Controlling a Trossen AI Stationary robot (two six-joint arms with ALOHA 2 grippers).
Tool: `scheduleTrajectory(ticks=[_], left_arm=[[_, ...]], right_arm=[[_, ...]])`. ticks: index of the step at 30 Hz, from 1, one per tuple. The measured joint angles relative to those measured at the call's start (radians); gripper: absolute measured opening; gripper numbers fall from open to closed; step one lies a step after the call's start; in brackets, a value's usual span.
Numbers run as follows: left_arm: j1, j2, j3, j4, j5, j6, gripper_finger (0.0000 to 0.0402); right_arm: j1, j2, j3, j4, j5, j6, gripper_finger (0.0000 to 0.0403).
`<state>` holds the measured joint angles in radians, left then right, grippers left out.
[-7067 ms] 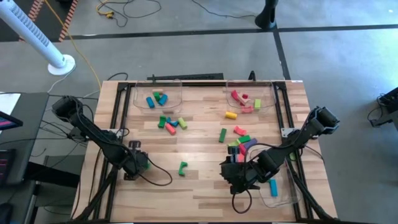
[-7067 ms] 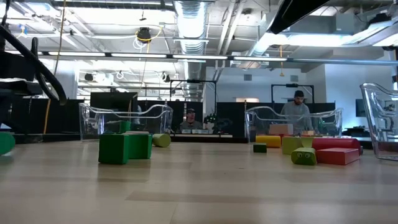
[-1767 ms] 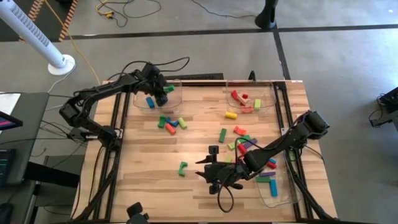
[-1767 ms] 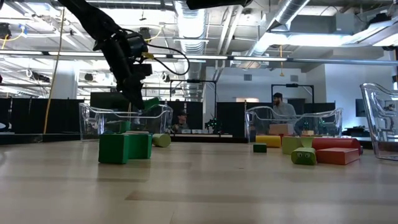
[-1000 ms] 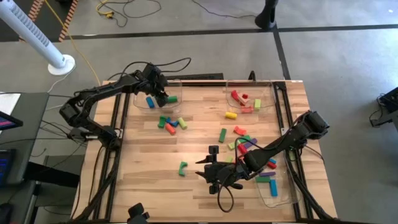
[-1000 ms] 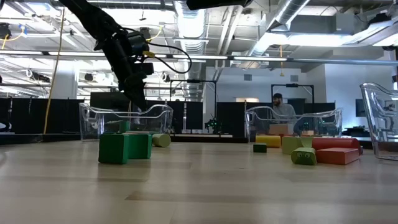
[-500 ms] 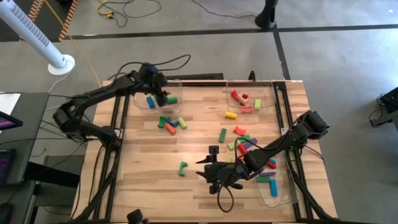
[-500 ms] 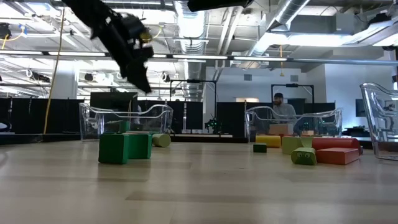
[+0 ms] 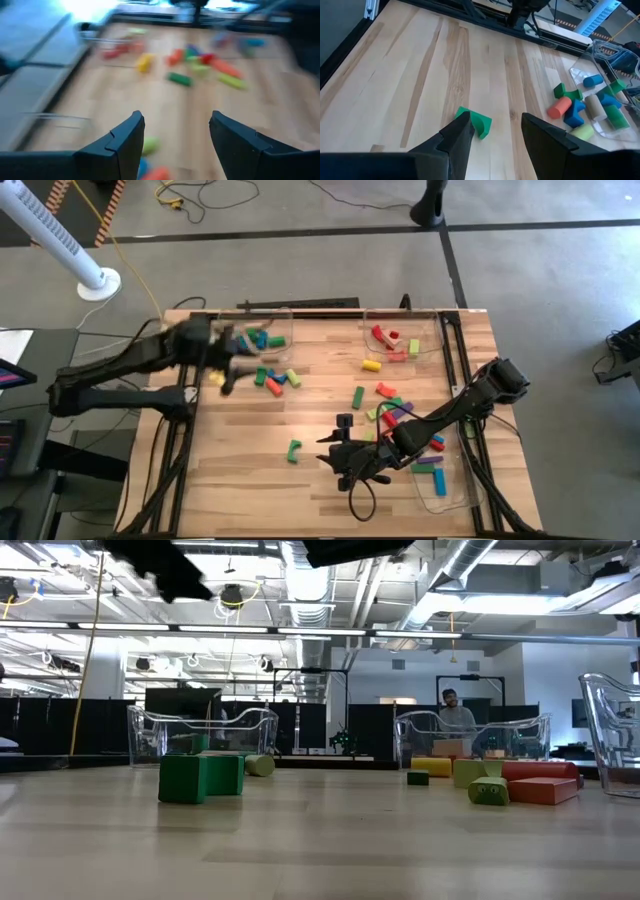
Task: Sort blocks by size
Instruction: Put the green rectangular block into the bottom transparent bin
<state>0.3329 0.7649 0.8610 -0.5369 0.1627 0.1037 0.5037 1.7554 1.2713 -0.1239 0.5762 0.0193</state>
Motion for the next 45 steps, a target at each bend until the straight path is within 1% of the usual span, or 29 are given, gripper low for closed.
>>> scheduleTrajectory(ticks=[4, 7, 10, 14, 18, 24, 29, 34, 37, 40, 42, 45], left_arm=[[-0.195, -0.176, -0.159, 0.055, -0.056, -0.112, 0.0213], [-0.324, -0.303, -0.302, 0.167, -0.099, -0.185, 0.0212], [-0.424, -0.411, -0.441, 0.305, -0.139, -0.234, 0.0212], [-0.512, -0.486, -0.583, 0.477, -0.192, -0.249, 0.0212], [-0.562, -0.489, -0.647, 0.573, -0.241, -0.248, 0.0212], [-0.629, -0.404, -0.657, 0.618, -0.303, -0.237, 0.0212], [-0.686, -0.271, -0.658, 0.709, -0.400, -0.205, 0.0213], [-0.715, -0.121, -0.657, 0.791, -0.454, -0.161, 0.0213], [-0.720, -0.034, -0.657, 0.825, -0.476, -0.157, 0.0213], [-0.731, 0.052, -0.657, 0.871, -0.477, -0.161, 0.0213], [-0.740, 0.107, -0.657, 0.915, -0.479, -0.162, 0.0213], [-0.754, 0.187, -0.657, 0.991, -0.484, -0.155, 0.0213]], right_arm=[[0.000, 0.000, 0.000, -0.007, 0.000, 0.000, 0.0202], [0.000, 0.000, 0.000, -0.015, 0.000, 0.000, 0.0202], [0.000, 0.000, 0.000, -0.035, 0.000, 0.000, 0.0202], [-0.002, 0.000, 0.000, -0.057, 0.000, 0.000, 0.0202], [-0.004, 0.000, 0.000, -0.064, 0.000, -0.001, 0.0202], [-0.015, 0.000, 0.000, -0.082, 0.000, 0.000, 0.0202], [-0.037, 0.001, 0.000, -0.082, 0.000, 0.007, 0.0202], [-0.087, 0.070, 0.000, -0.054, -0.010, 0.007, 0.0202], [-0.121, 0.127, 0.000, -0.044, -0.046, 0.007, 0.0202], [-0.147, 0.177, 0.000, -0.028, -0.078, 0.007, 0.0202], [-0.155, 0.192, 0.000, -0.022, -0.108, 0.007, 0.0202], [-0.159, 0.196, 0.000, -0.027, -0.123, 0.008, 0.0202]])
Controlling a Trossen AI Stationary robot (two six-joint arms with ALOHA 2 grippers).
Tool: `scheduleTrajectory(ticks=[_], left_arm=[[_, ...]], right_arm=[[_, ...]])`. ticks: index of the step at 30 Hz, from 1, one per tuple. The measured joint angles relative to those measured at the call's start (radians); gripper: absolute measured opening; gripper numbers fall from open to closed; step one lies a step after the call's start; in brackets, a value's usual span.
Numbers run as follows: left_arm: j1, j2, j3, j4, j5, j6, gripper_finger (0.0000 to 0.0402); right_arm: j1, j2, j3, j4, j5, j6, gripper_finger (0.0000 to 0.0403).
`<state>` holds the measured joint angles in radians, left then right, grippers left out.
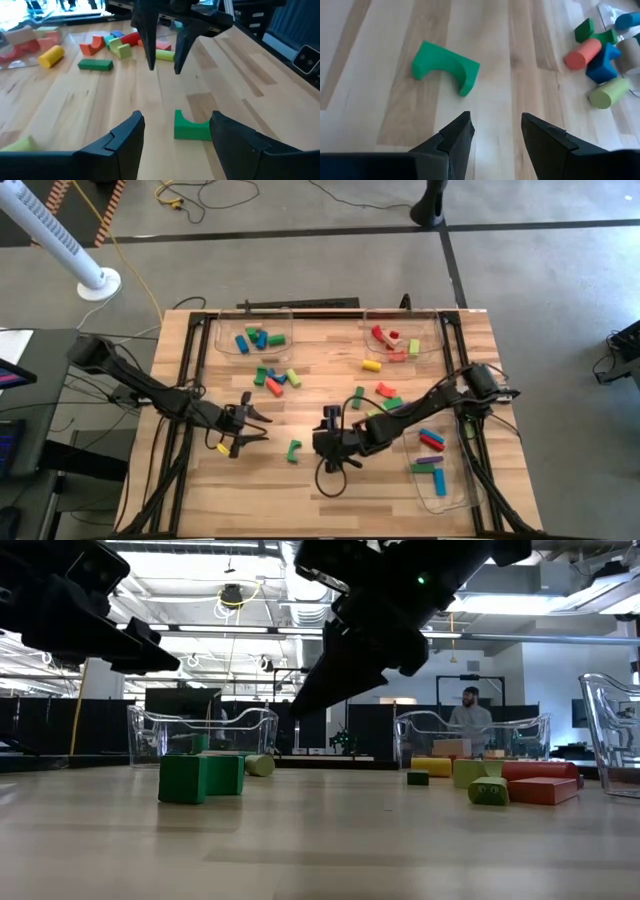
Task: Sort blocks by size
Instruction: Put the green rectangular block into the bottom transparent bin
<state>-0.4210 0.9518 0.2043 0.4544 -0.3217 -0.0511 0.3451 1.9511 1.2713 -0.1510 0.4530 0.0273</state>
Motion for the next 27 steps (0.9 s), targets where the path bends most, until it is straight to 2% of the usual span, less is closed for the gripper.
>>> scheduleTrajectory(ticks=[6, 13, 16, 22, 27], left_arm=[[-0.027, 0.144, 0.000, 0.178, -0.003, 0.040, 0.0213], [-0.046, 0.280, 0.000, 0.328, -0.041, 0.066, 0.0213], [-0.045, 0.324, 0.013, 0.337, -0.071, 0.066, 0.0213], [-0.045, 0.396, 0.053, 0.356, -0.078, 0.070, 0.0213], [-0.051, 0.451, 0.080, 0.355, -0.078, 0.070, 0.0213]], right_arm=[[0.000, -0.017, 0.001, -0.031, 0.001, 0.016, 0.0202], [0.001, -0.047, 0.000, -0.209, 0.022, 0.126, 0.0202], [-0.008, -0.078, 0.000, -0.361, 0.058, 0.259, 0.0202], [-0.060, -0.128, 0.000, -0.690, 0.099, 0.673, 0.0197], [-0.098, -0.133, 0.000, -0.773, 0.097, 0.780, 0.0194]])
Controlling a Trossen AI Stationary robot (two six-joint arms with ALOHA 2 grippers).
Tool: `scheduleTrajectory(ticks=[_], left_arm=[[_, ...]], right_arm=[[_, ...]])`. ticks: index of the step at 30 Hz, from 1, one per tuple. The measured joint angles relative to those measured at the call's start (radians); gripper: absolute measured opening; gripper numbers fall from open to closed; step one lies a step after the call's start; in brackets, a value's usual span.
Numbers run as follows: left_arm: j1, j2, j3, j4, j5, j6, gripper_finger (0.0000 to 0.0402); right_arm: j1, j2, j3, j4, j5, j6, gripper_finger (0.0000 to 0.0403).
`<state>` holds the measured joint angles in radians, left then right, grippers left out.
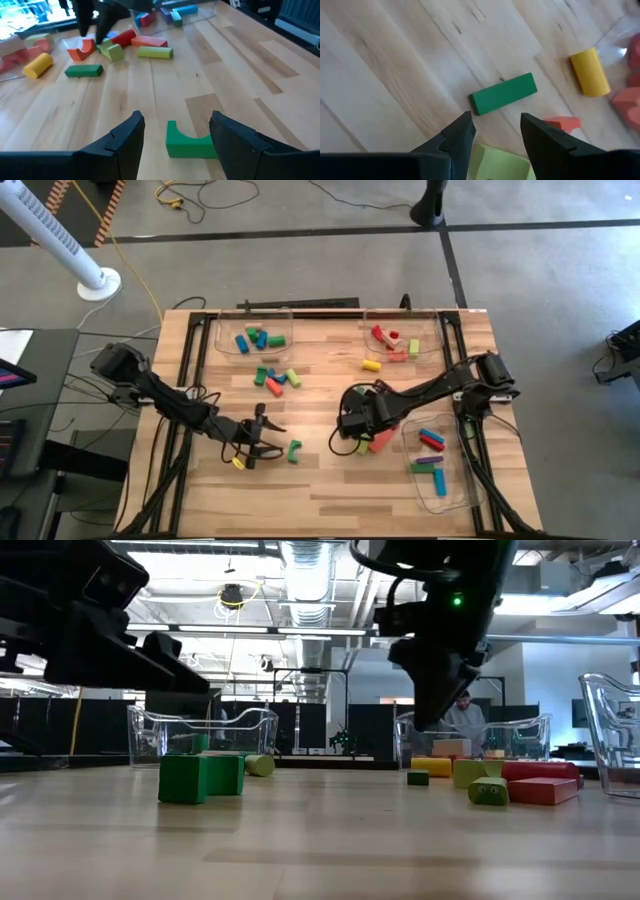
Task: Sort blocks by size
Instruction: Put the green rectangular block into the bottom transparent bin
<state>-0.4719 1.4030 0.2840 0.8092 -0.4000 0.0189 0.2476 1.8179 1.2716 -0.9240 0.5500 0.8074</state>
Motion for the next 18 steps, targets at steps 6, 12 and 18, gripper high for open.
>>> scheduleTrajectory(ticks=[6, 12, 18], left_arm=[[-0.011, 0.041, 0.025, -0.003, 0.000, 0.011, 0.0213], [-0.023, 0.041, 0.032, 0.004, 0.000, 0.052, 0.0213], [-0.023, 0.041, 0.032, 0.011, 0.000, 0.079, 0.0213]], right_arm=[[-0.062, 0.000, 0.000, 0.028, -0.010, 0.013, 0.0200], [-0.109, 0.000, 0.000, 0.062, -0.029, 0.019, 0.0203], [-0.141, 0.000, -0.031, 0.058, -0.061, 0.067, 0.0203]])
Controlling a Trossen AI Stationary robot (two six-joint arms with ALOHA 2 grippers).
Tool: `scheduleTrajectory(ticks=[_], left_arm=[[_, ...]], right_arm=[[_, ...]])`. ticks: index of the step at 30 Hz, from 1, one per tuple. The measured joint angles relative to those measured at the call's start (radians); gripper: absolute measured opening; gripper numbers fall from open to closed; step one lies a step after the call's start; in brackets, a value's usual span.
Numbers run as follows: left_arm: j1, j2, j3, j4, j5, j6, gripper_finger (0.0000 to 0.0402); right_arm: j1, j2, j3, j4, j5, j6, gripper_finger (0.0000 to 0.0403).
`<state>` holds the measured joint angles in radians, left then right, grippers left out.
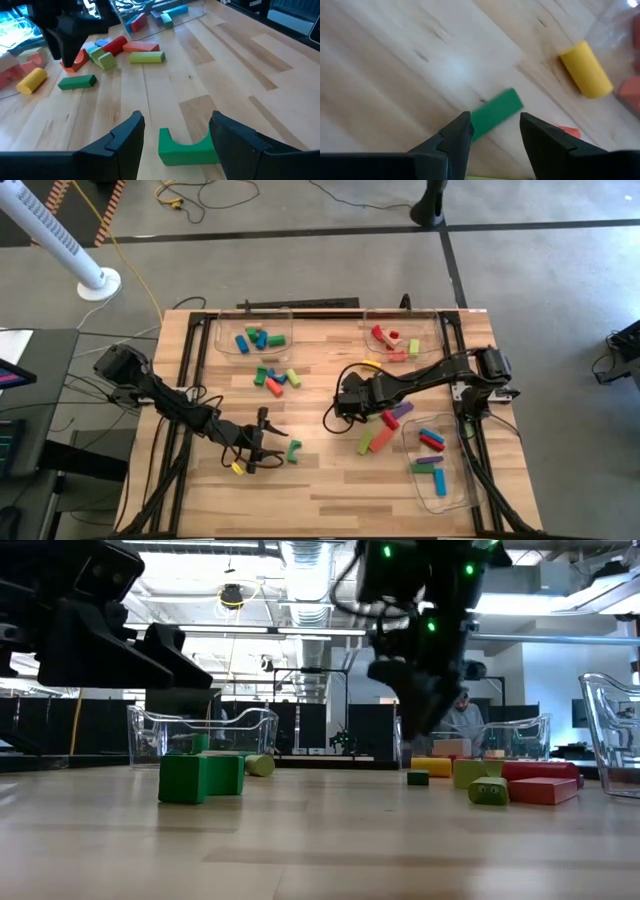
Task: Sort blocks by size
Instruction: Put the green rectangular block into the bottom transparent bin
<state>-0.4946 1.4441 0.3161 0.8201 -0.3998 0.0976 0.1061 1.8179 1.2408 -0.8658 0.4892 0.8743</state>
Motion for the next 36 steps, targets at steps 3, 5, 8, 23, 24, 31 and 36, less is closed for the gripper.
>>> scheduleTrajectory(ticks=[3, 5, 8, 23, 24, 31, 36], left_arm=[[0.000, 0.000, 0.000, -0.002, 0.014, 0.016, 0.0212], [0.000, 0.000, 0.000, -0.001, 0.029, 0.032, 0.0212], [0.000, 0.000, 0.000, 0.002, 0.029, 0.068, 0.0212], [0.019, 0.000, -0.001, 0.089, 0.028, 0.168, 0.0212], [0.019, 0.000, -0.001, 0.089, 0.028, 0.168, 0.0212], [0.019, 0.000, -0.001, 0.084, 0.028, 0.163, 0.0212], [0.019, 0.000, -0.001, 0.083, 0.028, 0.163, 0.0212]], right_arm=[[-0.006, 0.000, -0.054, 0.018, -0.006, 0.036, 0.0203], [0.000, -0.010, -0.093, 0.026, 0.003, 0.074, 0.0203], [0.028, -0.067, -0.149, 0.048, 0.065, 0.138, 0.0199], [-0.042, -0.326, -0.374, 0.626, -0.133, 0.050, 0.0202], [-0.042, -0.316, -0.374, 0.675, -0.154, 0.004, 0.0203], [-0.006, -0.298, -0.373, 0.878, -0.200, -0.159, 0.0200], [0.047, -0.314, -0.374, 0.804, -0.222, -0.166, 0.0196]])
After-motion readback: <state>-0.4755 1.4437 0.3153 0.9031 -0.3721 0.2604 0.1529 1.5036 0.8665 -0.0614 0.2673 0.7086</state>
